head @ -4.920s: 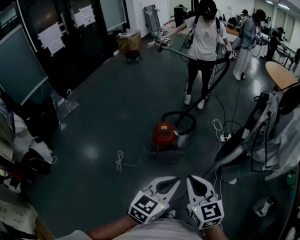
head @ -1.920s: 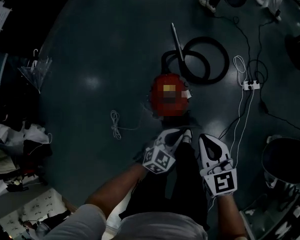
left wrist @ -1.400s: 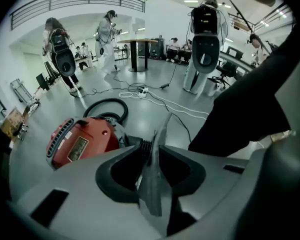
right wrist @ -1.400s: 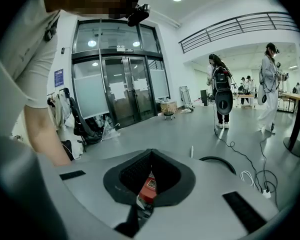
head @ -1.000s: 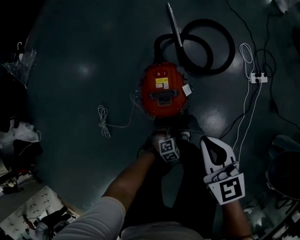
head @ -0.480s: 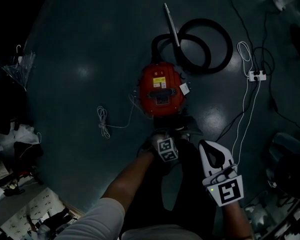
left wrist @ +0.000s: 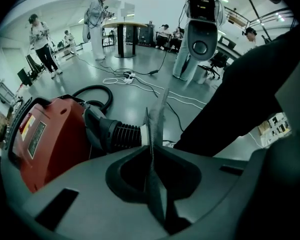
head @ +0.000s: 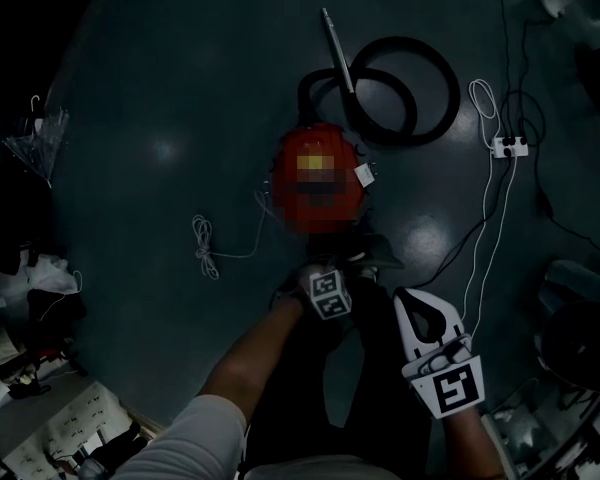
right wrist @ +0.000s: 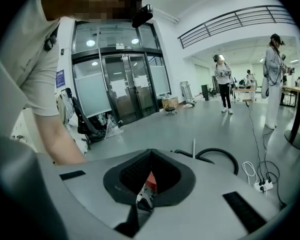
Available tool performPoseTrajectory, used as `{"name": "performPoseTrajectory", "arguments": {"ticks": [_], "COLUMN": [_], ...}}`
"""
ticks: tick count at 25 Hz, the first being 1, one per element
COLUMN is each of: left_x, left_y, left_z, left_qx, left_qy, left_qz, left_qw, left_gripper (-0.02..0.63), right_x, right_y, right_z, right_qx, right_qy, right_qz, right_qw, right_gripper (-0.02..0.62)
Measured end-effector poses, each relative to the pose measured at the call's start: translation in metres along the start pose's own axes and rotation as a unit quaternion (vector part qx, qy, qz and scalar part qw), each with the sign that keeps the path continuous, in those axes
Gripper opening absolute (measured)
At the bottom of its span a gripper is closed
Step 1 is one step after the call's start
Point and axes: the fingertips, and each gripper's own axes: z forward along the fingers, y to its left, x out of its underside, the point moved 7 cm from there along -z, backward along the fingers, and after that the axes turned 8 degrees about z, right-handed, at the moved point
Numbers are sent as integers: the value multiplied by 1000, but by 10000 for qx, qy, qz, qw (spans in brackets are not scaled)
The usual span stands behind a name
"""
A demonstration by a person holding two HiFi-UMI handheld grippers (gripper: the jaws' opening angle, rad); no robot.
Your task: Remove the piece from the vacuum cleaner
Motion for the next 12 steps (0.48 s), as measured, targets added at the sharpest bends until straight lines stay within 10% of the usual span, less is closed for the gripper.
{"name": "performPoseTrajectory", "arguments": {"ticks": [12], "left_x": [-30], "left_y": [-37], "left_z": [-103], "left_qx": [-183], "left_qy": [-515], "left_qz": [-109], "left_qw": [9984], "left_gripper": [26], "right_x": [-32], "right_y": [29], "right_z": [-37], "right_qx": [132], "right_qy": [-65], "right_qz": [40], "right_qw": [9999], "right_gripper": [17]}}
